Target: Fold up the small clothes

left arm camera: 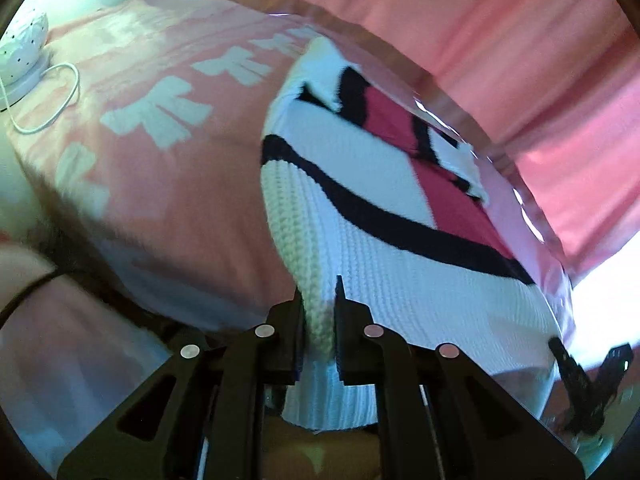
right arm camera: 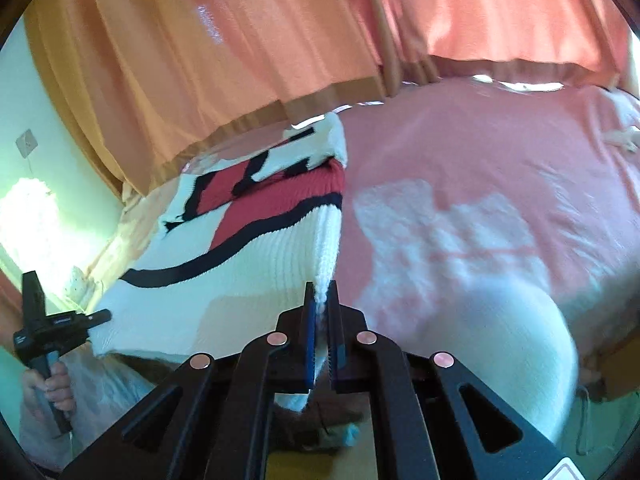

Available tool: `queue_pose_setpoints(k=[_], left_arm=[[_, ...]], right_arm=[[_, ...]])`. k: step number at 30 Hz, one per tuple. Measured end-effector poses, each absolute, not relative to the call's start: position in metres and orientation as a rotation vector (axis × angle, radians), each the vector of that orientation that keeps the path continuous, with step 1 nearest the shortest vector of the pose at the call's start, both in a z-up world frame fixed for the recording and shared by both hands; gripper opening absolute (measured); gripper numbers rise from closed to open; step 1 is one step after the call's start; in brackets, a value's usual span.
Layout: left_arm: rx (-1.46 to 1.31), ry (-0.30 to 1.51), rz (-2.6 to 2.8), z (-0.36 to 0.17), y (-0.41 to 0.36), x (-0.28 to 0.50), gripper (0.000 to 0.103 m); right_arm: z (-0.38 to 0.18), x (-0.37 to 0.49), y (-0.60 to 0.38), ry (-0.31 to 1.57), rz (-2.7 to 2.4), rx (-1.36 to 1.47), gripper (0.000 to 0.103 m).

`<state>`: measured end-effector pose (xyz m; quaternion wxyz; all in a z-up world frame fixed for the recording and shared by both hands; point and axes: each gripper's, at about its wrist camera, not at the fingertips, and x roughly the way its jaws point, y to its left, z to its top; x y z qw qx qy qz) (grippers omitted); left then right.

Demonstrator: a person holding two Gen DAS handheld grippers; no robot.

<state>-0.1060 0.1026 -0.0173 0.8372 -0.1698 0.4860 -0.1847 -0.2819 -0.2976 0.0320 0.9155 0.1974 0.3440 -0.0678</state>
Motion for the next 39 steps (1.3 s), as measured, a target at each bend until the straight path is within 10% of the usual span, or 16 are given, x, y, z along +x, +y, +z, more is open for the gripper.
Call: queue_pose_setpoints(k=[11, 19, 26, 31, 34, 39], left_arm=[[-0.369, 0.822, -0.471, 0.061, 0.103, -0.194, 0.010], [-0.201, 0.628, -0.364, 0.113, 0.038, -0.045, 0.011], [-0.116, 0.855, -0.187, 0.011, -0.021, 0.118, 0.012], [-0.139, 0.879, -0.180, -0.025, -0.021, 0.149, 0.036], [-0.252, 0.852, -0.209, -0.008, -0.011, 0.149, 0.056], [-0.141, 0.752, -0.263, 0.026, -0.004, 0.114, 0.065]], right_arm=[[0.099, -0.374, -0.284, 0.588, -0.121, 0.363, 0.004], [0.137, -0.213, -0.344, 0.418, -0.090, 0.312, 0.004], [0.031, -0.034, -0.404, 0.693, -0.135, 0.441, 0.005], [0.010, 0.000, -0.419, 0.740, -0.179, 0.455, 0.018], [0.034, -0.027, -0.423, 0.595, -0.198, 0.415, 0.044], [0.022, -0.050, -0.407, 0.709, -0.057, 0.405, 0.043]])
